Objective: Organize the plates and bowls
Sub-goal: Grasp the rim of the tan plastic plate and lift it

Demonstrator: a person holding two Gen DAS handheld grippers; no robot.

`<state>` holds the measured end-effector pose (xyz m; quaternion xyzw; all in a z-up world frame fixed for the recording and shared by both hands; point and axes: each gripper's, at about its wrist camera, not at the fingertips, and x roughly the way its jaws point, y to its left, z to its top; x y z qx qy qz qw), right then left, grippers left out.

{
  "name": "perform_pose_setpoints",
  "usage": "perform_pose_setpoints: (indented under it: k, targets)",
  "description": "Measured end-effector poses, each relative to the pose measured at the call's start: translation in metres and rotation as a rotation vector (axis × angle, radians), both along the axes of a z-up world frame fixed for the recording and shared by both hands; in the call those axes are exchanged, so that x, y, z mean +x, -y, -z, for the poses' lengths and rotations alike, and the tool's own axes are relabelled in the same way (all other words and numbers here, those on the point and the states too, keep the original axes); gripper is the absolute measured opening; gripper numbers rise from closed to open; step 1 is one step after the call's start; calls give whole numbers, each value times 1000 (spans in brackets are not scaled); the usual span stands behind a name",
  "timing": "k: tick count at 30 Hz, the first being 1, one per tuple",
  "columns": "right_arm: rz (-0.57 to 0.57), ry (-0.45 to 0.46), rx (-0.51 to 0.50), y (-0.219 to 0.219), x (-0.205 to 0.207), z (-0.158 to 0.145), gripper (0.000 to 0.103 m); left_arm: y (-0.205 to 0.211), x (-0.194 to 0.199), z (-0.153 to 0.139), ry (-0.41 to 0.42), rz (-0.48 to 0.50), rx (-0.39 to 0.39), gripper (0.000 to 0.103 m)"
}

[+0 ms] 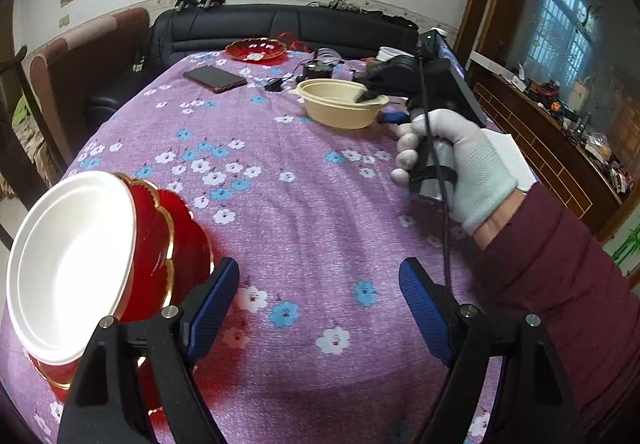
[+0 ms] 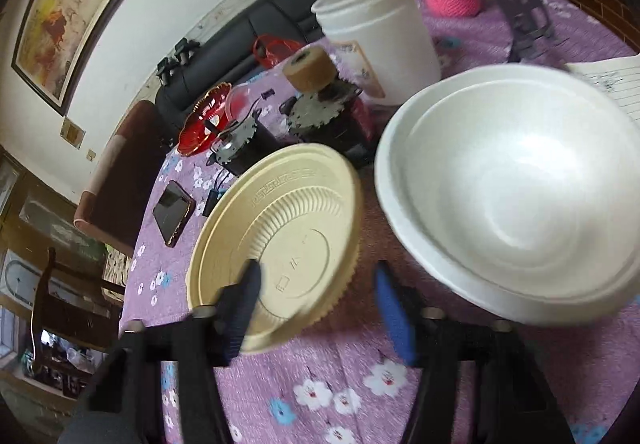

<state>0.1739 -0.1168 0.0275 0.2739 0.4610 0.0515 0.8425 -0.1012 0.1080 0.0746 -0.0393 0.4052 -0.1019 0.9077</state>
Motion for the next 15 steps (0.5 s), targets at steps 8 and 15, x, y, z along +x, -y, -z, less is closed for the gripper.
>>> perform_pose_setpoints:
  k: [8, 15]
  targets:
    - [-34, -5, 52, 26, -52, -4, 11, -10, 0, 3, -24, -26, -36, 81]
    - [-194, -103, 131, 59, -141, 0, 11, -3, -9, -5, -10, -17, -43, 81]
